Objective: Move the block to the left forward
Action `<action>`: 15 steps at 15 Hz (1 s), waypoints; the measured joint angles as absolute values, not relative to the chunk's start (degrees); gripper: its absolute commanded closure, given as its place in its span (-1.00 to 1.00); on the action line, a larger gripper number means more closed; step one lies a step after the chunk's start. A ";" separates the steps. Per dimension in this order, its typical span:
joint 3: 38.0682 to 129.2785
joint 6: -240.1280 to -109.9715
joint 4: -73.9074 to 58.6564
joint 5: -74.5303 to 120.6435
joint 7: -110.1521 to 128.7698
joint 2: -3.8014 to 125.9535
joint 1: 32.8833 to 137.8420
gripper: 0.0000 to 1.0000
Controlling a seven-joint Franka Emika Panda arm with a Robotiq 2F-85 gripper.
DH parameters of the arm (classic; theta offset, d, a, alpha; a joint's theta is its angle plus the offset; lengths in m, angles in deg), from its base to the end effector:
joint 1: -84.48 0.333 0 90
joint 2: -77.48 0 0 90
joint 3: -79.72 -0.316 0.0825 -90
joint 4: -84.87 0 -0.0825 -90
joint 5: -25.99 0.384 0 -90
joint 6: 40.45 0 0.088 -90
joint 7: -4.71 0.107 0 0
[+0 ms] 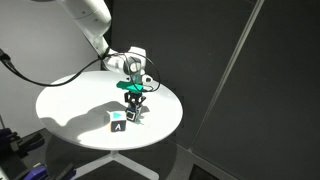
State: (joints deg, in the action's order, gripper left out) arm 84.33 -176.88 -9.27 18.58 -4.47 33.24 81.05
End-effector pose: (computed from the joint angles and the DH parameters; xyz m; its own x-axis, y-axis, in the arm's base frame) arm 0.6750 -0.0907 0.1611 0.9892 0.1322 -0.0636 0.1396 -0.9813 0.1328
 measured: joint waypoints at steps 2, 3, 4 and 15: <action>84.82 -176.79 -9.28 18.58 -1.36 33.99 81.72 0.94; 85.02 -176.75 -9.28 18.59 0.50 34.43 82.06 0.94; 85.22 -176.68 -9.29 18.59 2.32 34.85 82.43 0.94; 86.69 -172.74 -12.38 18.73 19.70 41.61 87.35 0.95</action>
